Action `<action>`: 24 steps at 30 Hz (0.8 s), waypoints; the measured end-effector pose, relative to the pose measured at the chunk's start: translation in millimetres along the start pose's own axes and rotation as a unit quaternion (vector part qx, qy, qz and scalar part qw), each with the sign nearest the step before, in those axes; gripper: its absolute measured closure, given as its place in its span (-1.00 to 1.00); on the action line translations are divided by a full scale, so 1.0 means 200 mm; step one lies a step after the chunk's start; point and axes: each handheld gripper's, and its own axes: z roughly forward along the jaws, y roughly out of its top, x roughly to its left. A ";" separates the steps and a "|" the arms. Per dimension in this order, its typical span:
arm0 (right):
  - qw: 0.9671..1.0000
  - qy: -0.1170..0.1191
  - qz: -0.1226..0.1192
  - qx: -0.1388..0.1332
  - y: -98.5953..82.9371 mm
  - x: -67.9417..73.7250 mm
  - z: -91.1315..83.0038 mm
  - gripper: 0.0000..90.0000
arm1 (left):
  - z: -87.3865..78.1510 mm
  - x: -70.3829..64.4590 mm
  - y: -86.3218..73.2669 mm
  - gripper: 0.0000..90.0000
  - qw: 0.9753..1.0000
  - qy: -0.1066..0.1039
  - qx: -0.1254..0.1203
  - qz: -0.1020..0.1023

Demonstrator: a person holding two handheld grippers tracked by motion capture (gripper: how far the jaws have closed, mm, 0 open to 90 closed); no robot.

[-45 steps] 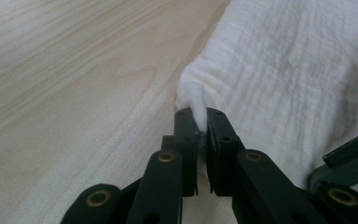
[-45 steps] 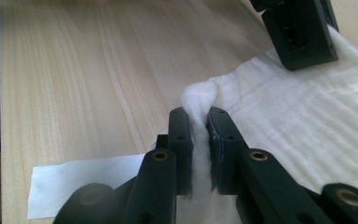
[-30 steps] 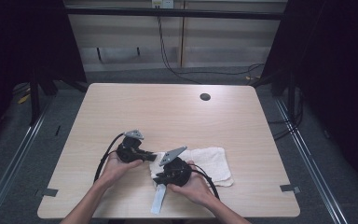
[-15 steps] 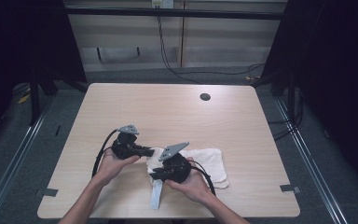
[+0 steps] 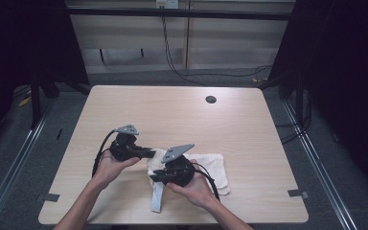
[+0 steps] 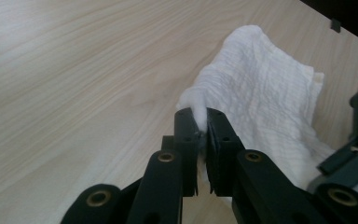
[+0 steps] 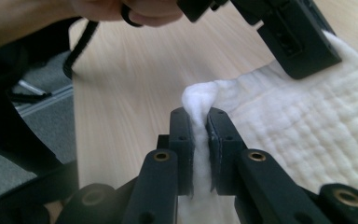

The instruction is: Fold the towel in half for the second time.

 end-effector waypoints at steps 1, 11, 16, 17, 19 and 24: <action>1.000 0.000 0.000 -0.001 0.01 0.00 0.00 0.82 | -0.01 0.00 0.01 0.87 1.000 0.002 -0.002 0.000; 0.999 0.003 -0.009 -0.046 0.14 0.05 -0.02 0.82 | -0.14 -0.02 0.08 0.87 1.000 0.022 -0.009 -0.009; 0.999 -0.007 -0.011 -0.047 0.11 0.05 0.00 0.82 | -0.05 -0.03 0.08 0.87 1.000 0.011 -0.009 -0.016; 0.999 -0.007 -0.005 -0.049 0.10 0.05 0.00 0.81 | -0.03 -0.04 0.08 0.87 1.000 0.009 -0.007 -0.013; 0.999 -0.010 -0.003 -0.053 0.09 0.04 -0.02 0.82 | 0.01 -0.05 0.10 0.87 1.000 0.007 -0.003 -0.011; 0.998 -0.021 0.011 -0.063 0.05 0.00 -0.08 0.82 | 0.07 -0.08 0.15 0.87 1.000 0.004 -0.005 -0.009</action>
